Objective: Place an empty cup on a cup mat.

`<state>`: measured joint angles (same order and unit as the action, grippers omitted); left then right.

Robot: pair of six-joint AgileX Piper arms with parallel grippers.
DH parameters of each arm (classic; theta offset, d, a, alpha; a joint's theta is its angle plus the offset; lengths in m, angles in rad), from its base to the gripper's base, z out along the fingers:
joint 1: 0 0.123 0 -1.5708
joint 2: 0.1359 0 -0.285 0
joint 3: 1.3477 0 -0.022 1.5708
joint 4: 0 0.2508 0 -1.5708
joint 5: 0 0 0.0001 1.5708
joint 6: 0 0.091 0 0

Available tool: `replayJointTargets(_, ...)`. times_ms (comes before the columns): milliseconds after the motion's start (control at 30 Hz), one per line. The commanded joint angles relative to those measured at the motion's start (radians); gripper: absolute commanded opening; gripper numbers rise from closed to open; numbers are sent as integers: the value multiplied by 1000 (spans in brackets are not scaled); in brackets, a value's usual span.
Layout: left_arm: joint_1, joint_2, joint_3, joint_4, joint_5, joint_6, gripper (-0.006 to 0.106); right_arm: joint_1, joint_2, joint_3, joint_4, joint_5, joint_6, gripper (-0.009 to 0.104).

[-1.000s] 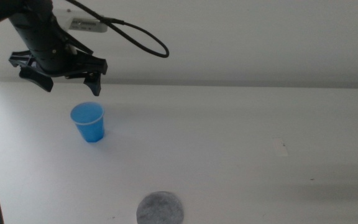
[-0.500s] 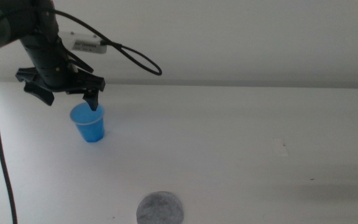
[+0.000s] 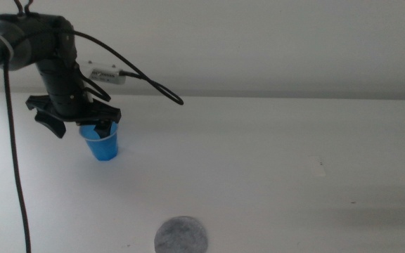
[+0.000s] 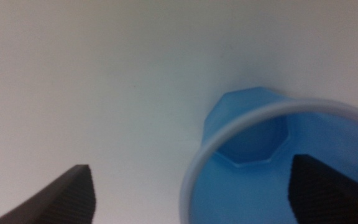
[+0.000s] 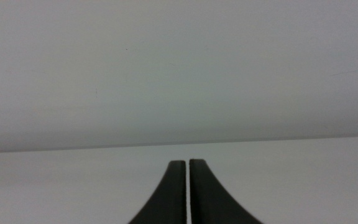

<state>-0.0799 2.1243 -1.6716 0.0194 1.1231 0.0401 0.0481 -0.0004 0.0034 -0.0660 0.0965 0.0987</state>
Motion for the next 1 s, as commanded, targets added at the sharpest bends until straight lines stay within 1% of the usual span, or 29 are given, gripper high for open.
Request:
replayJointTargets(0, 1, 14, -9, 2, 3, 13, 75, 2, -36, 35, -10, -6, -1, -2)
replayJointTargets(67, 1, 21, -9, 8, 10, 13, 62, 2, -36, 35, -10, -6, -1, -2)
replayJointTargets(167, 1, 21, -9, 8, 17, -9, 30, 2, -36, 35, -10, -6, -1, -2)
replayJointTargets(233, 1, 13, -9, -6, 27, -17, 3, 2, -36, 35, -10, -6, -1, -2)
replayJointTargets(267, 1, 6, -9, -14, 40, -17, -2, 2, -36, 35, -10, -6, -1, -2)
replayJointTargets(433, -23, -107, 11, -33, 186, -54, -2, 2, -36, 35, -10, -6, -1, -2)
replayJointTargets(533, -76, -242, 110, -36, 155, -113, -2, 2, -36, 35, -10, -6, -1, -2)
replayJointTargets(733, -238, -516, 369, -36, 85, -278, -2, 2, -36, 35, -10, -6, -1, -2)
replayJointTargets(833, -348, -579, 450, -19, 55, -370, -2, 2, -36, 35, -10, -6, -1, -2)
replayJointTargets(967, -474, -579, 505, -2, -4, -455, -2, 2, -36, 35, -10, -6, -1, -2)
